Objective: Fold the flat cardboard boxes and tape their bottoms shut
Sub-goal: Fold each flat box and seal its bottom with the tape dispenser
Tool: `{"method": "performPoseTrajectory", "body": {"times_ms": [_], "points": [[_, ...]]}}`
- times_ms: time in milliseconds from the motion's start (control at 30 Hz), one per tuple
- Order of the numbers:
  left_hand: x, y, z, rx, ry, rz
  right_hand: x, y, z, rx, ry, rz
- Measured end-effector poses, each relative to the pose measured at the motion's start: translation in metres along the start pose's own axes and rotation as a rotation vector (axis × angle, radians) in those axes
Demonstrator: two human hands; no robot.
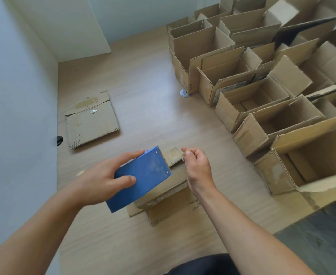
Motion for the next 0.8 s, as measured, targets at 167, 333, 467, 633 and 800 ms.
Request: {"method": "performPoseTrajectory", "body": {"times_ms": [167, 333, 467, 633, 800], "points": [[-0.007, 0.017, 0.0, 0.151, -0.068, 0.076, 0.007, -0.001, -0.004, -0.05, 0.057, -0.101], [-0.014, 0.041, -0.005, 0.239, -0.114, 0.131, 0.017, -0.002, -0.006, -0.133, 0.098, -0.182], [-0.017, 0.054, -0.008, 0.252, -0.081, 0.167, 0.025, -0.006, 0.004, -0.161, -0.087, -0.13], [-0.017, 0.054, -0.009, 0.263, -0.074, 0.174, 0.033, -0.005, 0.004, -0.159, -0.142, -0.129], [-0.017, 0.057, -0.007, 0.276, -0.096, 0.154, 0.041, 0.0, -0.001, -0.203, -0.034, -0.238]]}}
Point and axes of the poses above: each hand's wrist, its own y-axis towards the middle knuckle, its own x-axis out of the back of the hand, z = x × y, the point moved 7 cm from there along y, towards the middle knuckle, and after that the axes turned 12 degrees about -x, right-handed, at the moved point
